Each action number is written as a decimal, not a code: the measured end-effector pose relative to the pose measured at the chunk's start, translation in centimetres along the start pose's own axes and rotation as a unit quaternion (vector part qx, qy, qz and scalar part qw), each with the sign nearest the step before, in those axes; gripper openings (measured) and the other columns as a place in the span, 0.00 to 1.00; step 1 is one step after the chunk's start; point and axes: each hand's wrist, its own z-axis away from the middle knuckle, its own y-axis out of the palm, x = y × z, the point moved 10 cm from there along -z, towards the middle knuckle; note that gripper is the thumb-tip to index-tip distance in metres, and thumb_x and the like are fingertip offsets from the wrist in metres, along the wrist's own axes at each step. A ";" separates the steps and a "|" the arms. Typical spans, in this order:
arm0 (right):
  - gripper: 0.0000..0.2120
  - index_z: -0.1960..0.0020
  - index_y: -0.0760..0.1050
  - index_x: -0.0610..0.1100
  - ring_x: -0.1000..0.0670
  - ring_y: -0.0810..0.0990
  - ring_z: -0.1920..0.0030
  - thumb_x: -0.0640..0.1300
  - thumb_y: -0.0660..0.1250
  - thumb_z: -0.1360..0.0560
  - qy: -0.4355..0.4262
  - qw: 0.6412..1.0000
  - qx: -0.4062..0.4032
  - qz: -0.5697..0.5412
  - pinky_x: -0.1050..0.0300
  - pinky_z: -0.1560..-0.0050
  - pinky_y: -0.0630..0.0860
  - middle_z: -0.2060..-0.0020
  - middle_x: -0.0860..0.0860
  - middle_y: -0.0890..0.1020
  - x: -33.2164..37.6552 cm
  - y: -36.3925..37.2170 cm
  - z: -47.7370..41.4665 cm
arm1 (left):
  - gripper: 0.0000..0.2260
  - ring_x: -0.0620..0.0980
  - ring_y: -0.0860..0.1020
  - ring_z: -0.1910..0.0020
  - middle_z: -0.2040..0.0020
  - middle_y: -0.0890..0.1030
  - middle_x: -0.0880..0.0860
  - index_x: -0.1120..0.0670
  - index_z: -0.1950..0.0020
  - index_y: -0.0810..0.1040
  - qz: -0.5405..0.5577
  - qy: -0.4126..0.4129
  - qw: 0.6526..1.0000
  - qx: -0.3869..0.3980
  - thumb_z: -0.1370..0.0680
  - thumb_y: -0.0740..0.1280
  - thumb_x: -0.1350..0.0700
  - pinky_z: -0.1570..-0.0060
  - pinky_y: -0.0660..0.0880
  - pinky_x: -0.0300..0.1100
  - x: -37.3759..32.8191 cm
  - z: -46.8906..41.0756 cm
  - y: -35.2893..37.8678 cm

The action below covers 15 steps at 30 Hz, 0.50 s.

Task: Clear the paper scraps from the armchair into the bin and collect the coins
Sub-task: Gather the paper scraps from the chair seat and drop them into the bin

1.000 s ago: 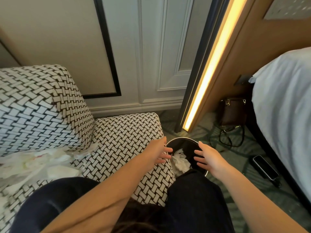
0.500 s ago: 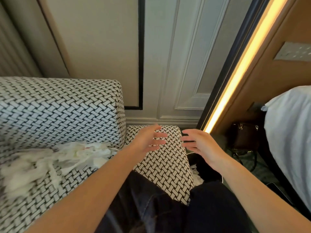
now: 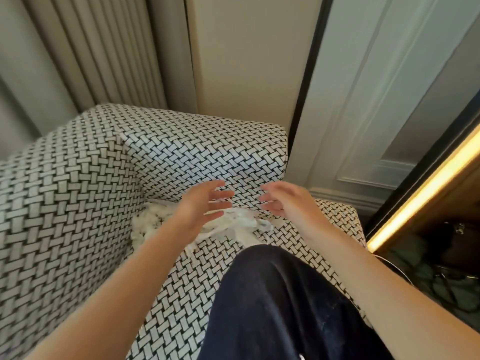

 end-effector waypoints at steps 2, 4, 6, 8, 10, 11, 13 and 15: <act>0.10 0.44 0.78 0.45 0.51 0.83 0.55 0.45 0.61 0.21 0.010 0.999 0.013 -0.028 0.57 0.49 0.78 0.54 0.50 0.84 -0.1 3.0 -0.6 | 0.13 0.53 0.79 0.48 0.47 0.82 0.52 0.53 0.38 0.73 0.003 0.000 1.000 -0.029 0.19 0.56 0.53 0.42 0.74 0.50 0.6 0.1 -3.3; 0.09 0.44 0.77 0.44 0.50 0.82 0.56 0.44 0.62 0.21 0.017 0.998 0.034 -0.050 0.58 0.51 0.78 0.54 0.48 0.84 -0.2 5.8 -1.0 | 0.13 0.53 0.79 0.48 0.47 0.81 0.53 0.54 0.37 0.73 0.000 -0.005 0.998 -0.055 0.19 0.57 0.52 0.44 0.75 0.49 1.6 0.1 -6.0; 0.09 0.46 0.78 0.43 0.50 0.82 0.56 0.43 0.62 0.21 0.024 0.997 0.045 -0.059 0.59 0.52 0.78 0.54 0.46 0.83 -0.7 8.3 -1.7 | 0.13 0.53 0.79 0.49 0.48 0.82 0.53 0.55 0.38 0.74 0.006 -0.020 0.996 -0.086 0.19 0.58 0.53 0.47 0.75 0.47 2.9 0.2 -8.4; 0.08 0.48 0.77 0.42 0.48 0.82 0.56 0.43 0.61 0.21 0.015 0.999 0.037 0.000 0.57 0.53 0.79 0.55 0.45 0.83 -1.7 9.7 -2.5 | 0.13 0.52 0.80 0.50 0.49 0.83 0.53 0.56 0.39 0.75 0.018 -0.037 0.993 -0.110 0.20 0.60 0.53 0.50 0.75 0.45 4.3 0.3 -9.8; 0.09 0.49 0.76 0.41 0.48 0.79 0.65 0.44 0.58 0.20 -0.017 0.989 0.038 0.140 0.62 0.63 0.76 0.55 0.44 0.82 -2.7 11.0 -3.3 | 0.12 0.52 0.80 0.51 0.49 0.83 0.53 0.55 0.40 0.75 0.012 -0.052 0.992 -0.116 0.20 0.60 0.52 0.51 0.76 0.44 5.5 0.4 -10.8; 0.11 0.48 0.75 0.40 0.51 0.75 0.71 0.45 0.57 0.20 -0.026 0.973 0.047 0.223 0.65 0.69 0.72 0.55 0.45 0.82 -3.3 11.5 -3.4 | 0.12 0.52 0.80 0.50 0.50 0.83 0.52 0.54 0.40 0.75 0.008 -0.058 0.991 -0.116 0.20 0.60 0.52 0.50 0.76 0.44 6.0 0.5 -11.0; 0.12 0.42 0.72 0.43 0.55 0.71 0.70 0.48 0.55 0.20 -0.007 0.939 0.090 0.333 0.65 0.69 0.69 0.49 0.46 0.79 -5.5 12.6 -4.1 | 0.11 0.52 0.80 0.49 0.50 0.83 0.51 0.53 0.40 0.74 0.003 -0.070 0.990 -0.119 0.20 0.59 0.52 0.50 0.76 0.44 7.0 0.5 -11.5; 0.13 0.38 0.66 0.50 0.49 0.75 0.54 0.50 0.58 0.21 0.056 0.912 0.130 0.384 0.55 0.53 0.74 0.39 0.44 0.71 -7.9 13.0 -4.3 | 0.11 0.51 0.80 0.49 0.50 0.83 0.51 0.53 0.40 0.75 -0.005 -0.075 0.990 -0.123 0.20 0.60 0.52 0.52 0.76 0.43 7.6 0.4 -11.7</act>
